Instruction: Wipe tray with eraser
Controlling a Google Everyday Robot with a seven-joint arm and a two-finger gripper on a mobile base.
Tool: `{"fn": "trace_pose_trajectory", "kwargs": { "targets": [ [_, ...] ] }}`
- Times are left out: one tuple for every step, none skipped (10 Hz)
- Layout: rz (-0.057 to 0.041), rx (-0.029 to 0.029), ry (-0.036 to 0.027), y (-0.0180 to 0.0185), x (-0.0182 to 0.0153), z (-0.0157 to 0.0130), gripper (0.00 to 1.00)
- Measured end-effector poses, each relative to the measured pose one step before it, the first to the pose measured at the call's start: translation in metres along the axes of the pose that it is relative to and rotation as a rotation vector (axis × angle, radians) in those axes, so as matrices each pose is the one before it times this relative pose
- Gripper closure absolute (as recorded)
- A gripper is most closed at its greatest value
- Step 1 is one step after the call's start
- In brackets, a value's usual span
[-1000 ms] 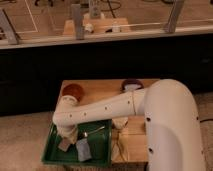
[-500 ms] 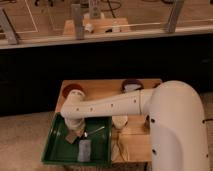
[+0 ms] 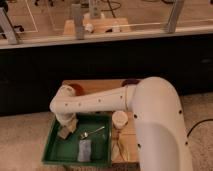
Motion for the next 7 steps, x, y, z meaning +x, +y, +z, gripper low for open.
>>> {"fn": "trace_pose_trajectory", "kwargs": {
  "targets": [
    [-0.01584, 0.01219, -0.00817, -0.00347, -0.00648, -0.00202, 1.0],
    [-0.01319, 0.00706, -0.00809, -0.00118, -0.00785, -0.00103, 1.0],
    [-0.01902, 0.00461, -0.01082, -0.00016, -0.01089, 0.00028, 1.0],
    [-0.01431, 0.00232, -0.01142, 0.00208, -0.01051, 0.00076, 1.0],
    [-0.00646, -0.00228, -0.01045, 0.00386, -0.00962, 0.00259, 1.0],
    [-0.00378, -0.00531, -0.01225, 0.0051, -0.01101, 0.00521, 1.0],
    [0.00205, -0.00259, -0.00744, 0.00532, -0.00536, 0.0032, 1.0]
  ]
}}
